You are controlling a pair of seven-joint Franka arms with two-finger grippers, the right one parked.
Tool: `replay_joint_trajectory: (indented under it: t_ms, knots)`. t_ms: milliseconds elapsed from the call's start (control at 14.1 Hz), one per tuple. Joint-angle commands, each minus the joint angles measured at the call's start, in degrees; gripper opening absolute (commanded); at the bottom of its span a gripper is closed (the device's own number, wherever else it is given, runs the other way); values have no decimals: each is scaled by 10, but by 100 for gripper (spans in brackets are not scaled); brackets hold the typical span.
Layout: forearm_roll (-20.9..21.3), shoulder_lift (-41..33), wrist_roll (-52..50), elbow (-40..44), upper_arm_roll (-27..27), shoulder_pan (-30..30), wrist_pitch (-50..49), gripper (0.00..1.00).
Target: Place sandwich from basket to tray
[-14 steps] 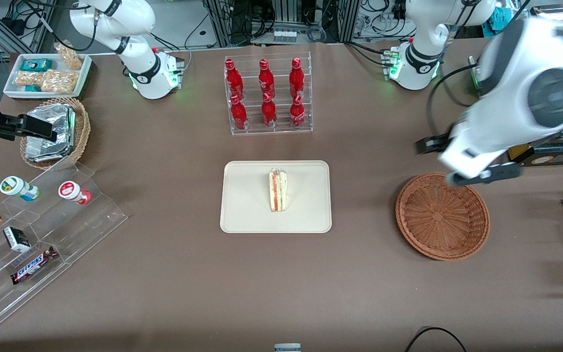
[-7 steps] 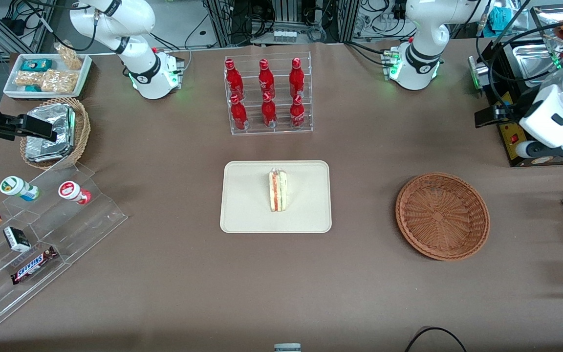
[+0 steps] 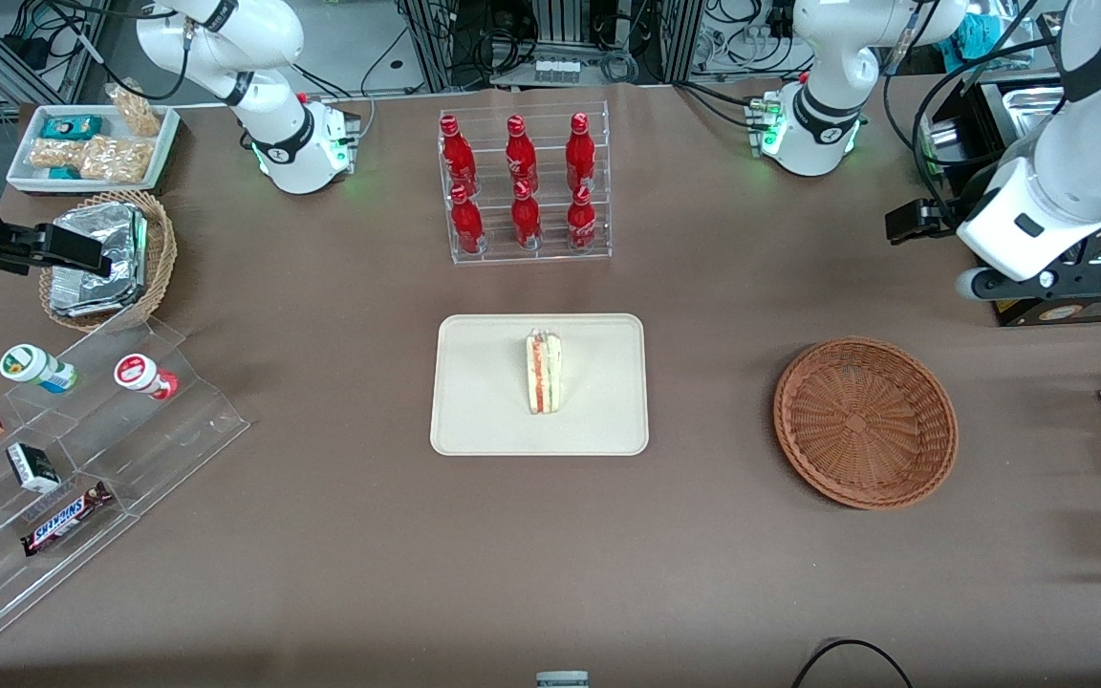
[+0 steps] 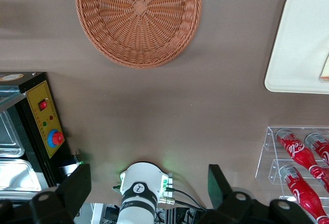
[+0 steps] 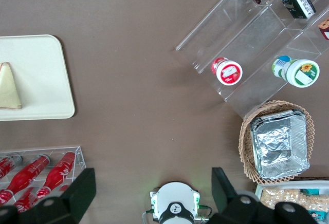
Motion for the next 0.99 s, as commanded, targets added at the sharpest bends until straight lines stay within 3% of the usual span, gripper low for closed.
replay_joint_trajectory:
  t_ms: [0, 142, 426, 922]
  knots:
    - [-2, -13, -11, 3, 2, -1, -23, 100]
    - [0, -22, -9, 1, 3, 1, -55, 100]
    - [-3, -65, -12, -50, 5, 5, 30, 100]
    - [-1, -47, -13, -30, 5, 5, 36, 100]
